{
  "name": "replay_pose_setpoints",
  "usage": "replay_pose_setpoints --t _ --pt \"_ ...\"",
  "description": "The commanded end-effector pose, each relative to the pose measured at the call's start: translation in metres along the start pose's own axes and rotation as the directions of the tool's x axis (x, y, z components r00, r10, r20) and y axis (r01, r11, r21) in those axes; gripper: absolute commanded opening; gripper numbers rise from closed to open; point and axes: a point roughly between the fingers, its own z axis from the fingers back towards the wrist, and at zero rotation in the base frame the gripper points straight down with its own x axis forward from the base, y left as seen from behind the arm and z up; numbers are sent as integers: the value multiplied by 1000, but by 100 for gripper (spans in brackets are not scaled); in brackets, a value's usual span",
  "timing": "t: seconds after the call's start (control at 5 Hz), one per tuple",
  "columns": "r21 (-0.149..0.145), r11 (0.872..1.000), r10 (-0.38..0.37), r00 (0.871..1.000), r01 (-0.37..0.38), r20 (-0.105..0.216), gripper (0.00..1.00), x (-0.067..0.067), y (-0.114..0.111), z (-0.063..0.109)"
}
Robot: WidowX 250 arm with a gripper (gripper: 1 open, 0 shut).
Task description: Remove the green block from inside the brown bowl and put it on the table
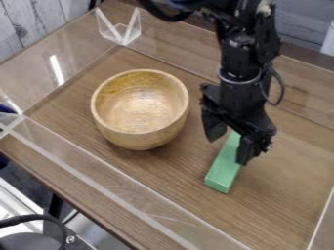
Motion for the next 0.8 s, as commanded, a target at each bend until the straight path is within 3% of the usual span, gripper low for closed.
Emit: replay_pose_setpoints --t 0.0,0.6 --pt "7 1000 -1 999 1 52 100 13 0 12" --pt "20 1000 18 999 -19 35 100 8 10 38"
